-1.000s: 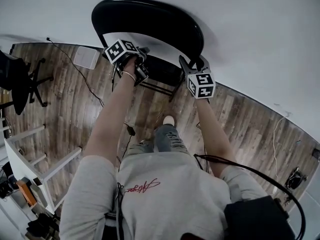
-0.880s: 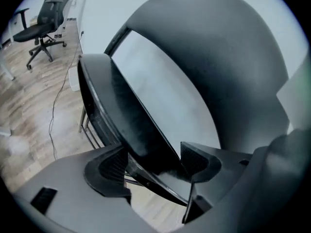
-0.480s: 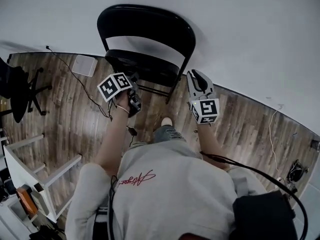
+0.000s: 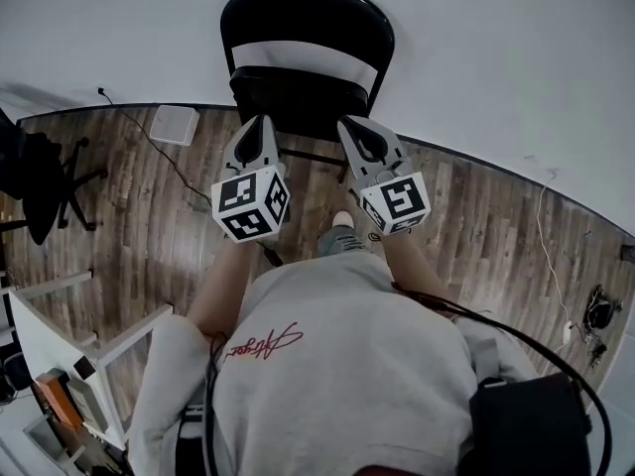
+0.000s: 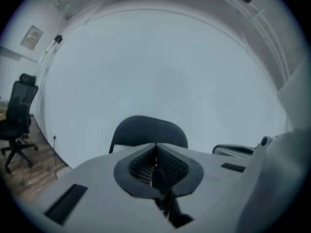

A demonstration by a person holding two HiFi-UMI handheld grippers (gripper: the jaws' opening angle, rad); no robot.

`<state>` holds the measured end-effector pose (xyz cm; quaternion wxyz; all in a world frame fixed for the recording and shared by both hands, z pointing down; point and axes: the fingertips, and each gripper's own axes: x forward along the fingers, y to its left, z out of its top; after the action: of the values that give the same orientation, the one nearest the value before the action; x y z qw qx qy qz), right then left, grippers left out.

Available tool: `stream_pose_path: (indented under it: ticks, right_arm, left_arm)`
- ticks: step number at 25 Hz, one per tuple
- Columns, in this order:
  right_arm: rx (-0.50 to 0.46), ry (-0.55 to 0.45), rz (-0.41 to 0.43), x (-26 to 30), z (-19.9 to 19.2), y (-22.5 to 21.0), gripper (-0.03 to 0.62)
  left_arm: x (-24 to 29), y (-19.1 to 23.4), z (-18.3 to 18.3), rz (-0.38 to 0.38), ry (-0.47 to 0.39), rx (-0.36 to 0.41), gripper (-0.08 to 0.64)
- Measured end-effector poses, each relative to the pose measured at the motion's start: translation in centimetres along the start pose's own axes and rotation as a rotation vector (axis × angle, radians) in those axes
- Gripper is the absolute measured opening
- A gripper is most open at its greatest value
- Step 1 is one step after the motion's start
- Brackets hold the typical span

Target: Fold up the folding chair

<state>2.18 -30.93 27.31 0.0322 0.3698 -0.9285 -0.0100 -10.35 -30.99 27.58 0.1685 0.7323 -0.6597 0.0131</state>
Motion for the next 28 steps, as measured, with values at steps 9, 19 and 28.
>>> stream_pose_path:
  ticks: [9,19,28]
  right_arm:
    - [-0.023,-0.034,-0.048,-5.8,2.1,12.0,0.020]
    - [-0.053,-0.049,-0.119,-11.9,4.4,14.6,0.019]
    - [-0.050,-0.077,-0.149,-15.5,5.4,14.6,0.018]
  left_arm:
    - [-12.6,-2.4,-0.5,-0.211,-0.146,0.140,0.017]
    - [-19.0,-5.2,-0.9,-0.308,-0.218,0.123,0.017]
    - [-21.6,-8.5,-1.7,-0.356,-0.236,0.136,0.017]
